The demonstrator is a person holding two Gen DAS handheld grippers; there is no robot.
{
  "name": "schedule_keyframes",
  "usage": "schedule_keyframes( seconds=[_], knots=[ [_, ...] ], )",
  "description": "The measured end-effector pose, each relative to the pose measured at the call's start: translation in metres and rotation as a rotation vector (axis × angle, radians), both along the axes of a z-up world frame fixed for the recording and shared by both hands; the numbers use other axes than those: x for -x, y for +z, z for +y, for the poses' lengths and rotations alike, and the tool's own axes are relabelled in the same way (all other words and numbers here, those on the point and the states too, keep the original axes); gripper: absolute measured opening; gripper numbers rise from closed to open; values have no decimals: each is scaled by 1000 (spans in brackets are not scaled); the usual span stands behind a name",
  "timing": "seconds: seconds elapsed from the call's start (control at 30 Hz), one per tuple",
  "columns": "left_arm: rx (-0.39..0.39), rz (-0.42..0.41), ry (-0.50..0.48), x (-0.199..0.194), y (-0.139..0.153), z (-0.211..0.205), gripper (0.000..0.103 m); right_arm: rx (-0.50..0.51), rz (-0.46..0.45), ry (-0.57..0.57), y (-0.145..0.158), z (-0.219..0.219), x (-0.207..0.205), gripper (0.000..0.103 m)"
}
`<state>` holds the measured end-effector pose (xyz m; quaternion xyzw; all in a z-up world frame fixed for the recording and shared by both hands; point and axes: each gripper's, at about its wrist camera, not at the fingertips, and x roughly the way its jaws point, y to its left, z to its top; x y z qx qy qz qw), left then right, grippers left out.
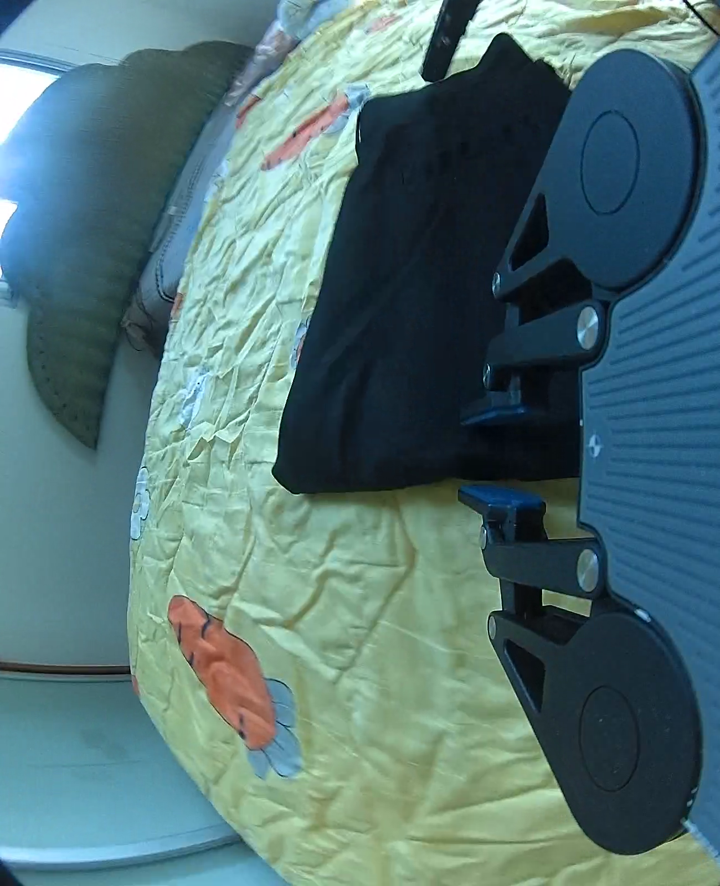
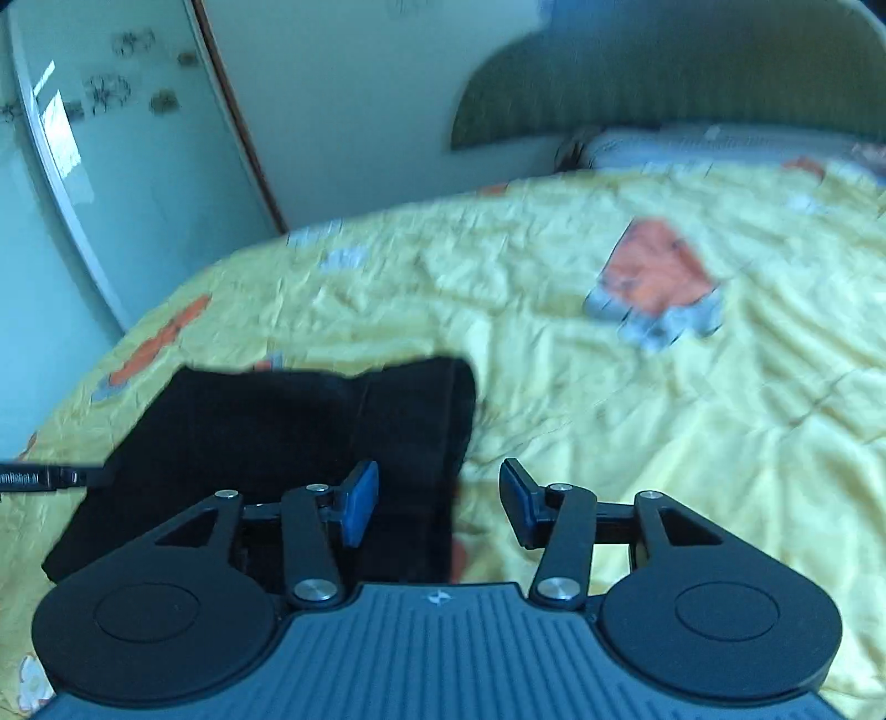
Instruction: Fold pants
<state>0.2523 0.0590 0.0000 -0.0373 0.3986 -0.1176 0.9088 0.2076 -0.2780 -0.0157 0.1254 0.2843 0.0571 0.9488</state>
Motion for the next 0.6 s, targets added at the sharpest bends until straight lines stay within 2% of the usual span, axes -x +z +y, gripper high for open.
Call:
schedule_keyframes(
  seconds=[0.03,0.1,0.17,0.2,0.27,0.3,0.33,0.4,0.43,0.47,0.53,0.6],
  knots=[
    [13,-11,2,8,1,5,28,25,-53,0,9,3,15,49],
    [-2,-29,5,21,1,6,34,76,-112,113,21,19,33,49],
    [-79,-23,2,22,-6,-2,49,89,-92,247,21,38,35,50],
    [-116,-26,12,22,-9,-5,50,91,-55,288,15,47,31,50],
    [-116,-32,43,26,-9,-4,49,146,38,266,-3,57,15,50],
    [-95,-35,62,32,-4,-1,48,174,50,217,-9,58,14,50],
    [-66,-48,69,39,1,3,49,185,37,168,-7,58,20,50],
    [-17,-84,65,59,9,8,61,154,-22,171,3,60,43,53],
    [-16,-89,57,65,9,8,74,135,-50,203,6,62,51,59],
    [-36,-81,45,66,4,4,78,135,-61,223,6,65,56,71],
    [-110,-47,40,62,-12,-6,77,190,-16,221,-5,73,51,77],
    [-102,-38,67,65,-16,-5,75,251,15,165,-12,79,50,77]
  ],
)
